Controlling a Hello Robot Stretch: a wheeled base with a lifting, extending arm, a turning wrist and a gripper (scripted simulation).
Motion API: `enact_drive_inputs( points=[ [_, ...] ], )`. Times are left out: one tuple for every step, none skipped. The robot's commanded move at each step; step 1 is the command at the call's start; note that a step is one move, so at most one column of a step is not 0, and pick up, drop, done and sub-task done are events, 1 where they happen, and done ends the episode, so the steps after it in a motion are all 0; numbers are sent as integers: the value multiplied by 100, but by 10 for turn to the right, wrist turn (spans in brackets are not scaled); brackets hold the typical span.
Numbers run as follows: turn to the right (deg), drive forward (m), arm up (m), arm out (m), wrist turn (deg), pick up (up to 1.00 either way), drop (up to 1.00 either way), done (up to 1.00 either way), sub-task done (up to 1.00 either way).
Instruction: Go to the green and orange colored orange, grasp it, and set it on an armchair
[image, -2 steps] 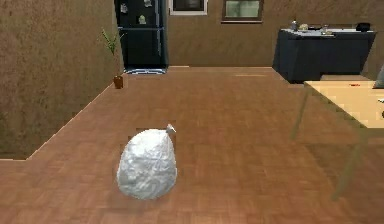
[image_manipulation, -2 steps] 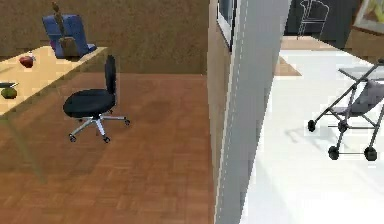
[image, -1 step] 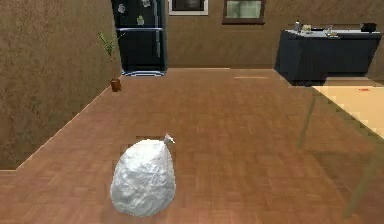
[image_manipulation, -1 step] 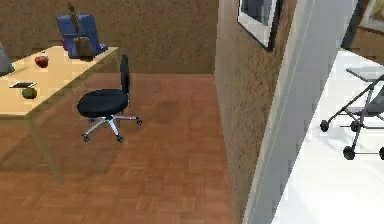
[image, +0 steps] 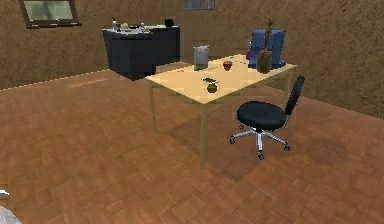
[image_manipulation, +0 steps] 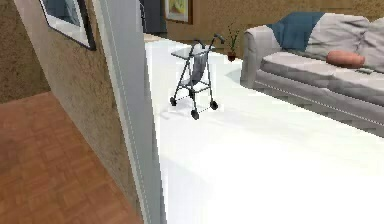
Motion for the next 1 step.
enact_drive_inputs(
  points=[
    [30,0,0,0,0,0,0,0,0]
  ],
)
